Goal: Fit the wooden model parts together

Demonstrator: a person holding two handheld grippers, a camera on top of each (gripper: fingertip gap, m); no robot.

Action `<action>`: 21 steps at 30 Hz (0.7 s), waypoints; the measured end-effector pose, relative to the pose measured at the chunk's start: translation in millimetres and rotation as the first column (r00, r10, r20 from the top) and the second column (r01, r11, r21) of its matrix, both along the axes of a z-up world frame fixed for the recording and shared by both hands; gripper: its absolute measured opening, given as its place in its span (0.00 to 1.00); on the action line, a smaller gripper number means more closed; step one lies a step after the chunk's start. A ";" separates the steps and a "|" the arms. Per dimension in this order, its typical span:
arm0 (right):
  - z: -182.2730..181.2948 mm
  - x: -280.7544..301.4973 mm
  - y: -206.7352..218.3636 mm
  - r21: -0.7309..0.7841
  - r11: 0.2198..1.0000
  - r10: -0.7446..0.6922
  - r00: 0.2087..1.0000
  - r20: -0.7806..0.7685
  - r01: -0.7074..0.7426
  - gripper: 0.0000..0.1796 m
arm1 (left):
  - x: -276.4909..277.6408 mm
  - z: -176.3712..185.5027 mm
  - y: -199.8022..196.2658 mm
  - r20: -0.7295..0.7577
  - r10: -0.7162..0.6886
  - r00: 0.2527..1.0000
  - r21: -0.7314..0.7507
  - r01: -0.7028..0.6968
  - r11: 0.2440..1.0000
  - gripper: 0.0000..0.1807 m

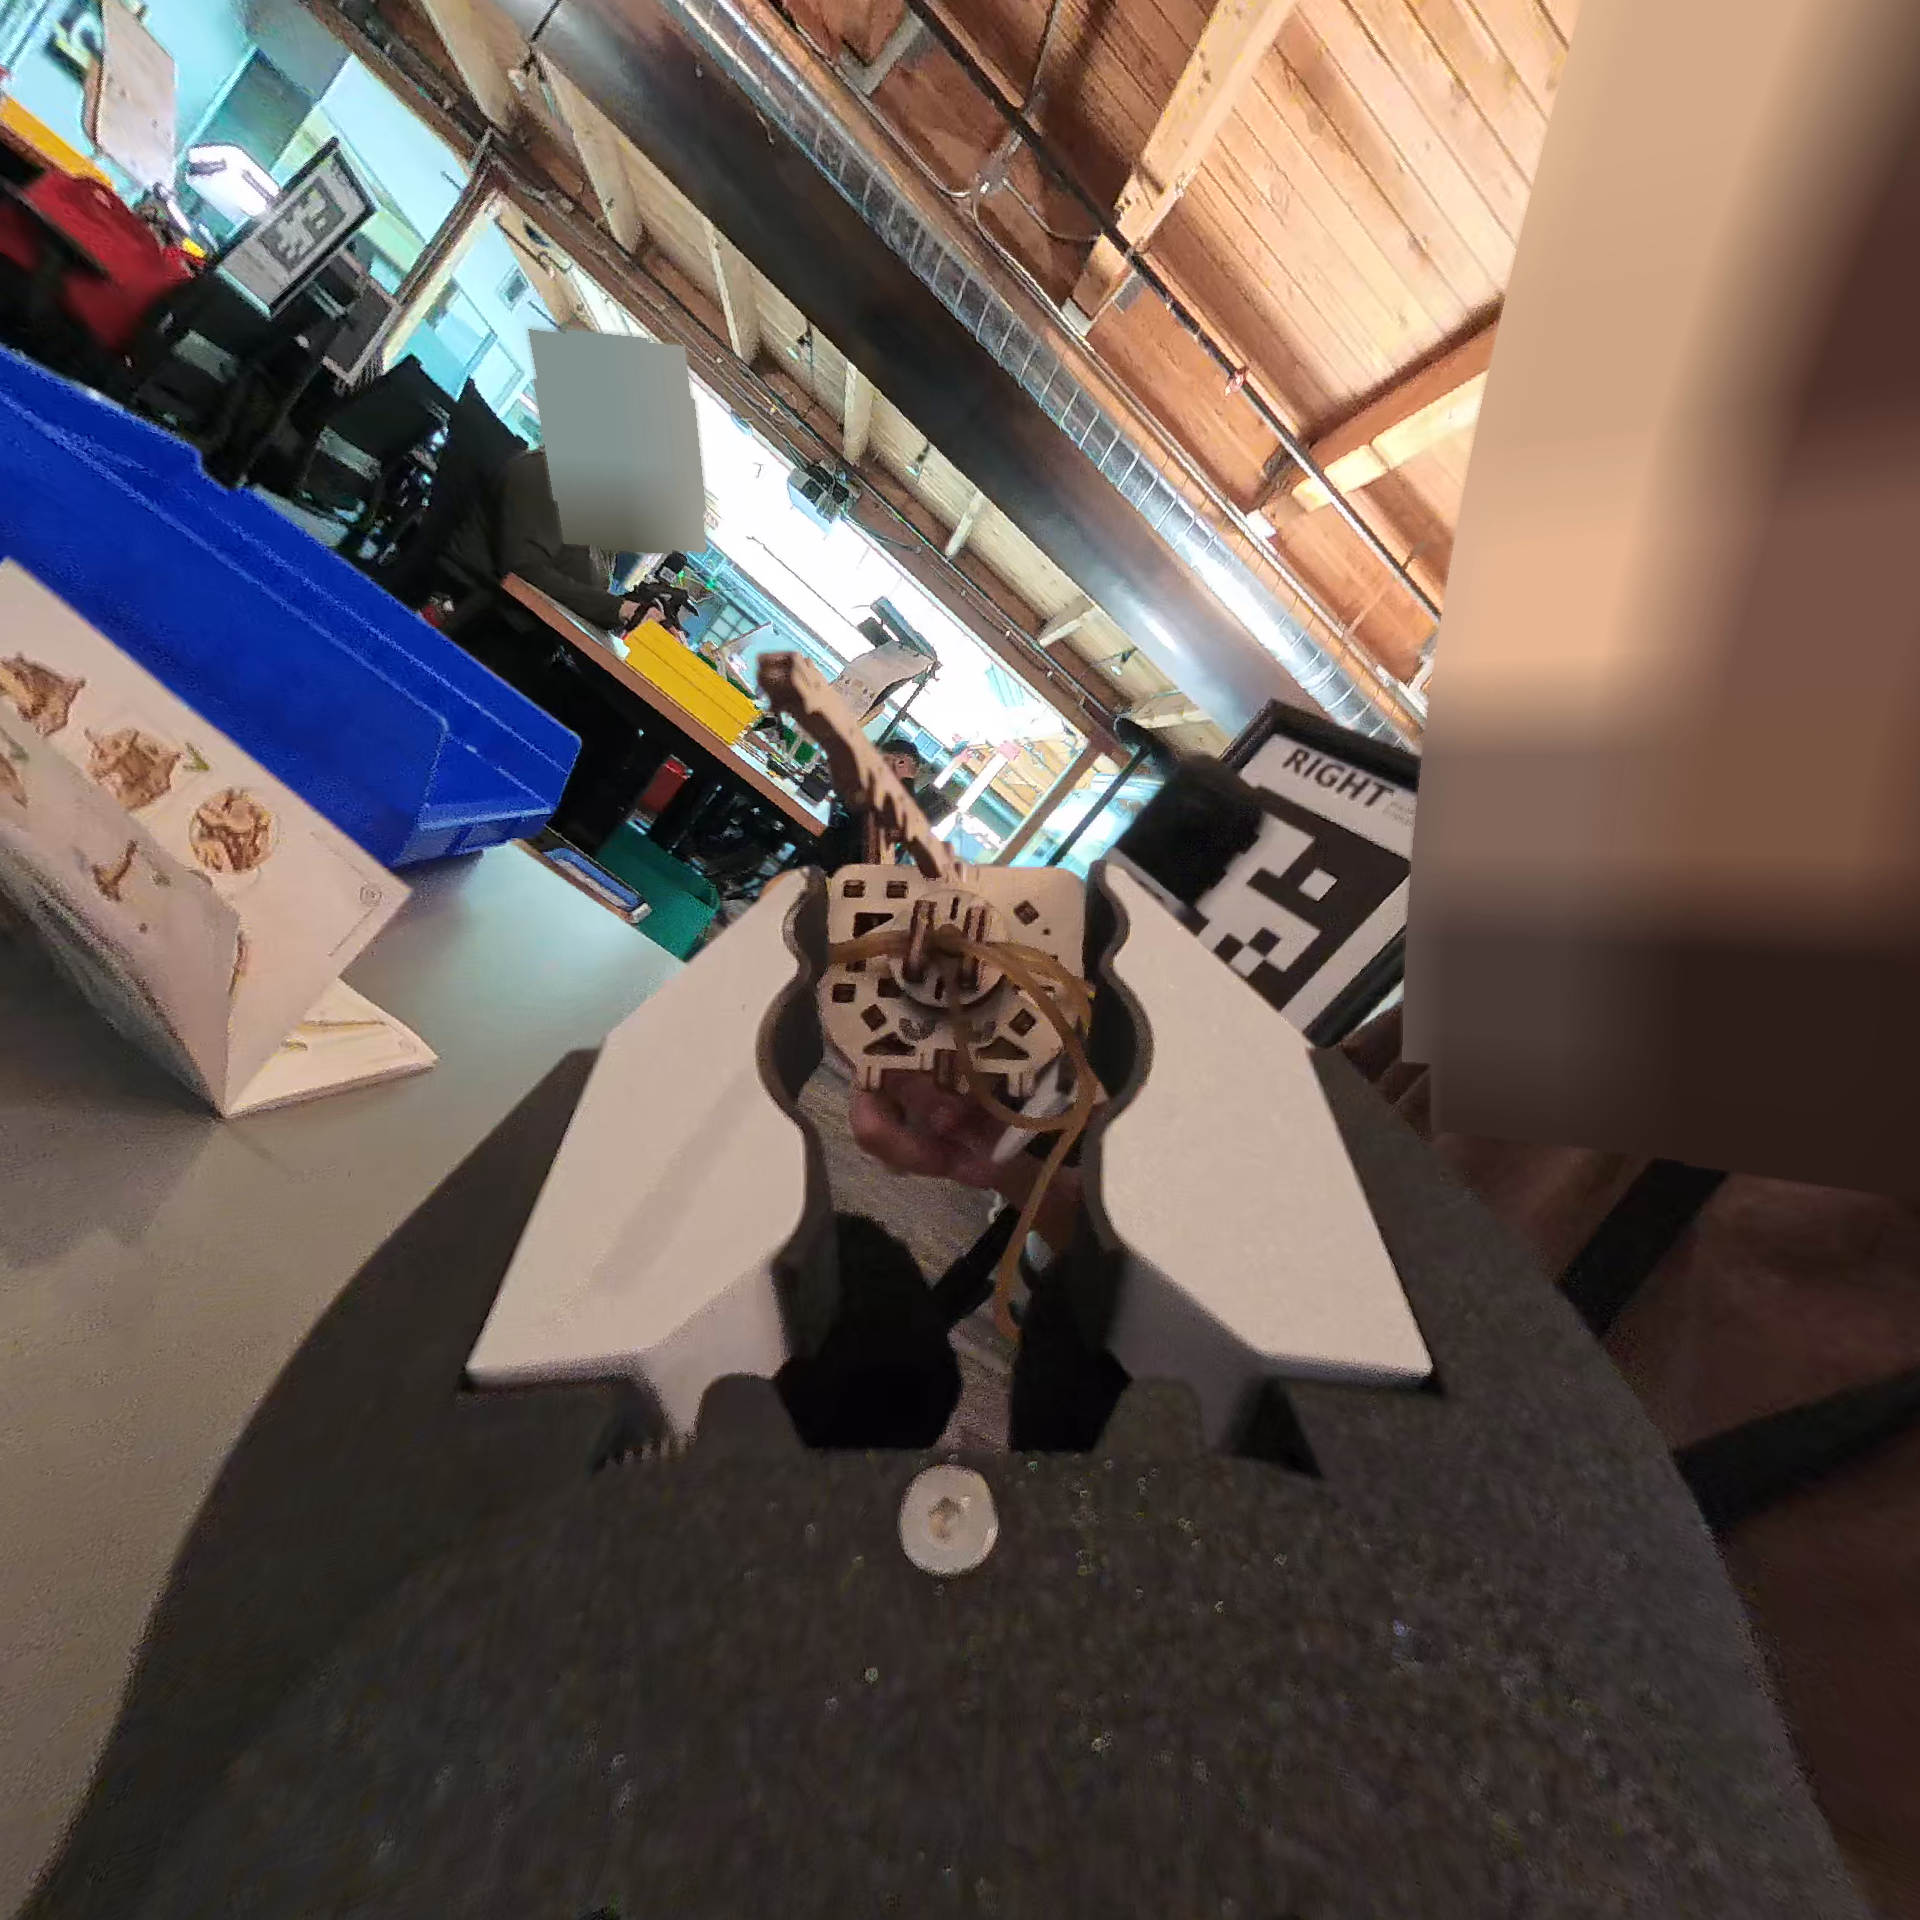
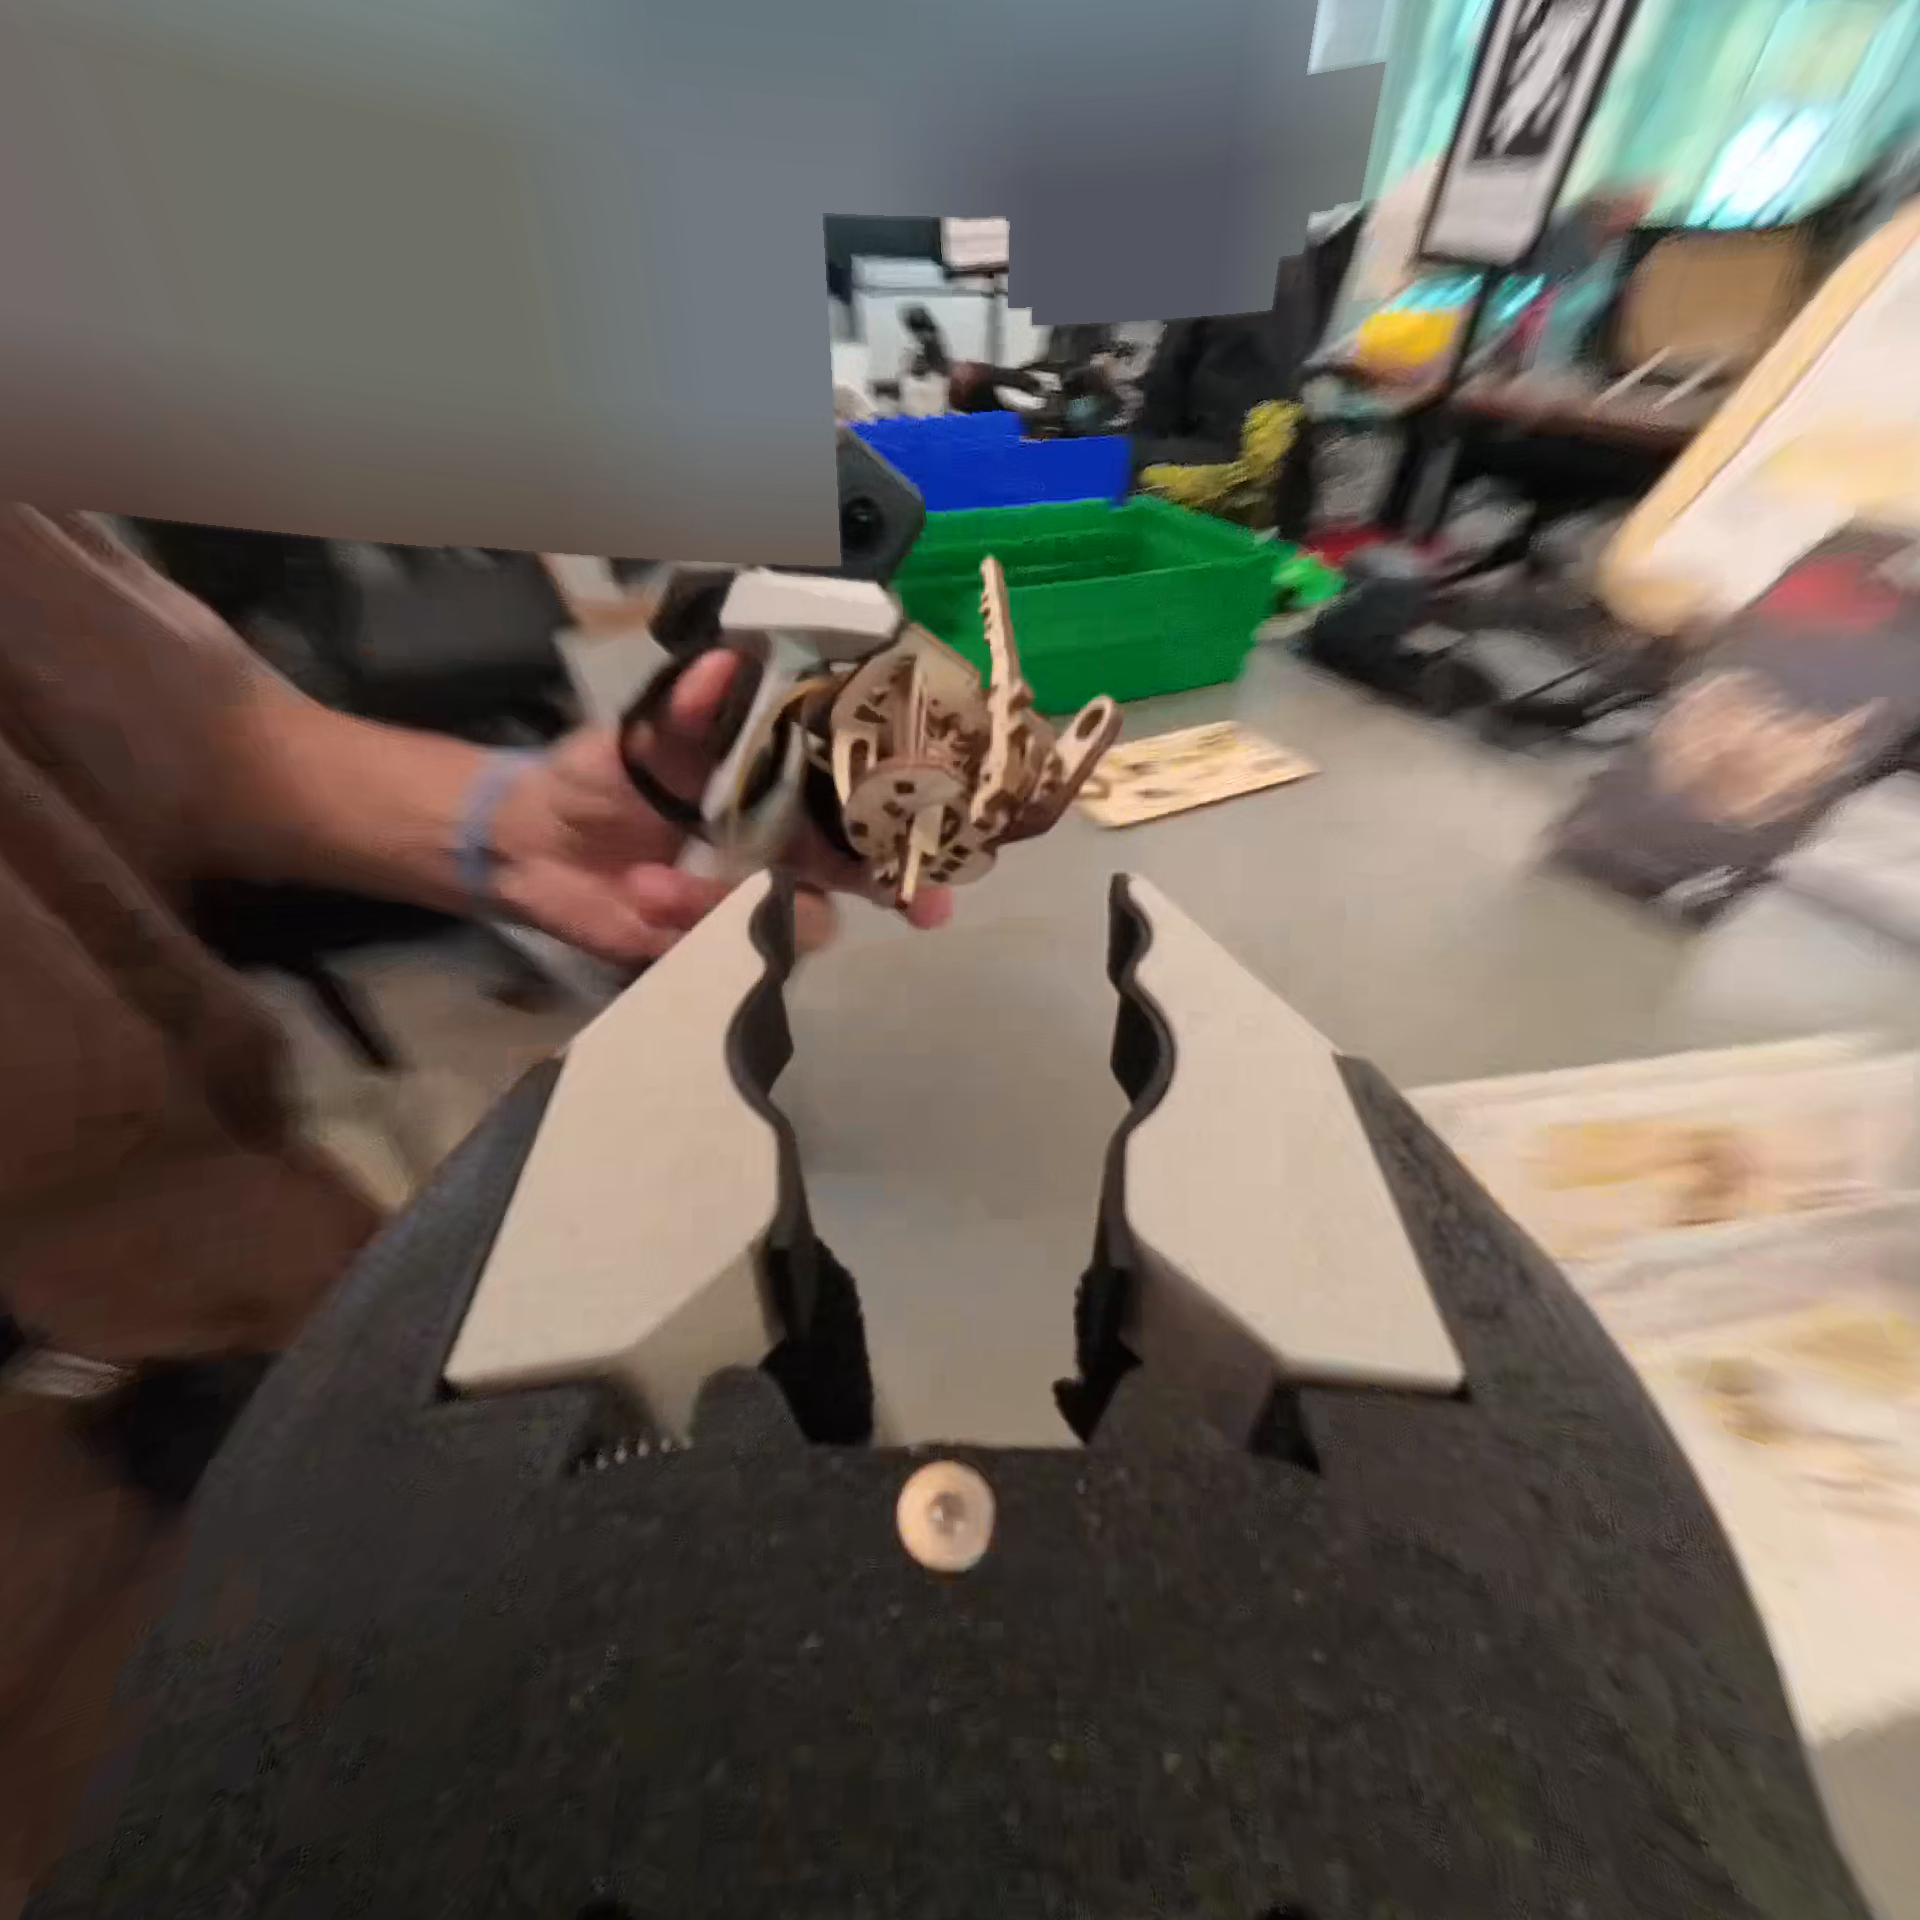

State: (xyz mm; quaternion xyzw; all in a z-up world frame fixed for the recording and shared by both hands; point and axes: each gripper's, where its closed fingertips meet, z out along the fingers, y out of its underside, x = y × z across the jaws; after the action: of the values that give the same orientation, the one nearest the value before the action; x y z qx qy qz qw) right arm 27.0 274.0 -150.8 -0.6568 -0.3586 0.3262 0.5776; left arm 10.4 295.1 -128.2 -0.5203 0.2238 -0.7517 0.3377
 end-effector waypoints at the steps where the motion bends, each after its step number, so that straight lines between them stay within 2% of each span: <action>1: 1.3 -2.5 -0.2 -0.116 0.991 0.046 0.992 -0.120 -0.060 0.34 | 0.6 1.5 -2.4 -0.003 0.007 1.000 0.031 -0.007 0.999 0.26; 3: 9.1 -7.7 -4.4 -0.232 0.954 0.107 0.940 -0.324 -0.189 0.35 | 2.8 3.0 -7.0 -0.010 0.024 1.000 0.086 -0.023 0.996 0.26; 5: 7.5 -9.5 -2.5 -0.265 0.941 0.101 0.921 -0.376 -0.211 0.31 | 5.0 3.9 -12.2 -0.013 0.020 1.000 0.119 -0.019 0.993 0.26; 10: 2.7 -13.3 -4.3 -0.250 0.943 0.113 0.921 -0.374 -0.218 0.21 | 9.6 2.5 -17.9 -0.031 0.024 0.999 0.161 -0.019 0.987 0.26; 13: 1.8 -12.2 -4.7 -0.256 0.941 0.110 0.916 -0.387 -0.221 0.20 | 9.9 0.1 -18.3 -0.050 0.011 0.999 0.158 -0.003 0.987 0.26; 17: 1.6 -8.7 -6.0 -0.282 0.922 0.131 0.901 -0.413 -0.264 0.20 | 8.1 -11.0 -24.8 -0.138 -0.094 0.986 0.138 0.113 0.984 0.26; 21: -4.9 -7.5 -3.4 -0.298 0.921 0.125 0.916 -0.382 -0.250 0.20 | 6.9 -25.7 -24.1 -0.247 -0.064 0.967 0.202 0.116 0.972 0.27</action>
State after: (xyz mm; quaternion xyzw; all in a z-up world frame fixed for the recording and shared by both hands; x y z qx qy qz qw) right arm 19.5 270.6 -155.7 -0.6387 -0.2482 0.5513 0.4760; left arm 17.3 271.0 -153.9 -0.5566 0.3664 -0.6696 0.3280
